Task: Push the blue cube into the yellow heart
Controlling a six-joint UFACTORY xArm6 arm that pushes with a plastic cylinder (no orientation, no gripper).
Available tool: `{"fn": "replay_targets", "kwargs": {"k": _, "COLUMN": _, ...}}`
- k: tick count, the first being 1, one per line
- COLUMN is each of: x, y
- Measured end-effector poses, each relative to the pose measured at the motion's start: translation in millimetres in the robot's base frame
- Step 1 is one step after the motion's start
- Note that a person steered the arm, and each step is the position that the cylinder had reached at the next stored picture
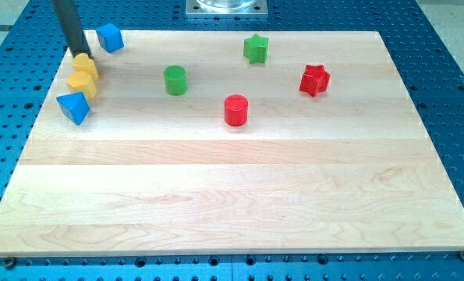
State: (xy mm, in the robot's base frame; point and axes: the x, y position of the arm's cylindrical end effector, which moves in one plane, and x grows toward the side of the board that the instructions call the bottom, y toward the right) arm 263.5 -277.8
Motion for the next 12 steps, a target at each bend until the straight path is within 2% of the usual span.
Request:
{"fn": "replay_targets", "kwargs": {"k": 1, "x": 23, "y": 11}}
{"fn": "replay_targets", "kwargs": {"k": 2, "x": 16, "y": 26}}
{"fn": "replay_targets", "kwargs": {"k": 3, "x": 3, "y": 95}}
{"fn": "replay_targets", "kwargs": {"k": 4, "x": -22, "y": 121}}
{"fn": "replay_targets", "kwargs": {"k": 5, "x": -62, "y": 101}}
{"fn": "replay_targets", "kwargs": {"k": 6, "x": -71, "y": 85}}
{"fn": "replay_targets", "kwargs": {"k": 8, "x": -56, "y": 52}}
{"fn": "replay_targets", "kwargs": {"k": 10, "x": -70, "y": 35}}
{"fn": "replay_targets", "kwargs": {"k": 12, "x": -55, "y": 41}}
